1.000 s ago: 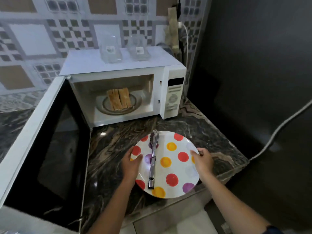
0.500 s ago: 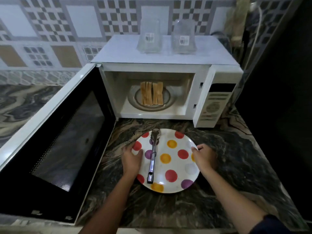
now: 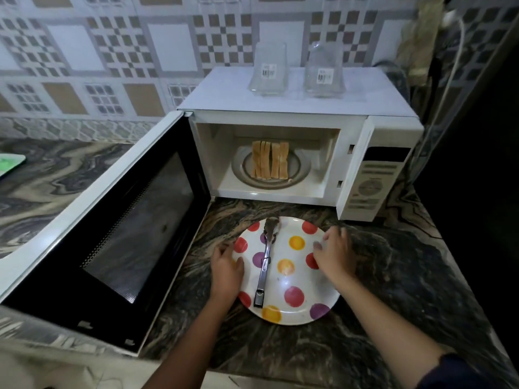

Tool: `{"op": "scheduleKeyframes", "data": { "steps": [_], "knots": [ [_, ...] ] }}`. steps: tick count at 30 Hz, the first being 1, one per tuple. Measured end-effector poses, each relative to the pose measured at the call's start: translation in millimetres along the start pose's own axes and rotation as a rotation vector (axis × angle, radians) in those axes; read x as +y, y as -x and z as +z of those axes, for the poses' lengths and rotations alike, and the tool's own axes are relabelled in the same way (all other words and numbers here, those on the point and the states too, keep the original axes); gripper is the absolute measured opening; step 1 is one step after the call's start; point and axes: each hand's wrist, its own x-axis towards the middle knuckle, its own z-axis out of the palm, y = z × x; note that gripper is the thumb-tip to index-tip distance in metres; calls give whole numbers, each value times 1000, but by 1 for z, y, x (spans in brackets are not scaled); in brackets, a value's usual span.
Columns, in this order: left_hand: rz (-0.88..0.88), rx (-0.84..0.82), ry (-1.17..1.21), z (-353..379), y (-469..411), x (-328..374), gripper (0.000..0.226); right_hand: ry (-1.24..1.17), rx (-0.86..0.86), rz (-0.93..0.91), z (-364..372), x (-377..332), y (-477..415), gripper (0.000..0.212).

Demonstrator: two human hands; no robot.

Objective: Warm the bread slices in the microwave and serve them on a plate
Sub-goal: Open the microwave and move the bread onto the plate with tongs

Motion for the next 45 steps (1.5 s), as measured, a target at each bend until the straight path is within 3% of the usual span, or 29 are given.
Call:
{"op": "scheduleKeyframes", "data": {
  "steps": [3,8,12,16,19,21,27,34,41,45],
  "knots": [
    [24,-45,1,-6,1,-6,39,-202,-129,-46,9,-37,15,22],
    [19,-88,13,-17,5,-8,34,-46,-419,25,37,-81,33,59],
    [-4,-142,53,-23,6,-9,30,-67,-493,82,44,-86,36,50],
    [-39,-175,42,-28,3,-6,32,-94,-509,28,35,-86,39,12],
    [-116,-80,135,-32,-4,8,39,-119,-460,-49,17,-89,41,30],
    [-136,-33,226,-36,-12,21,40,-154,-420,-127,3,-93,40,32],
    [-226,-270,728,-48,-41,72,61,-76,-309,-355,-43,-107,40,13],
    [-259,-339,971,-60,-42,113,21,14,-192,-438,-75,-102,44,15],
    [-318,-337,1191,-75,-62,127,12,-27,-146,-409,-94,-80,37,20],
    [-307,-303,1244,-85,-64,129,12,5,-261,-376,-105,-63,32,28]
  ]
}}
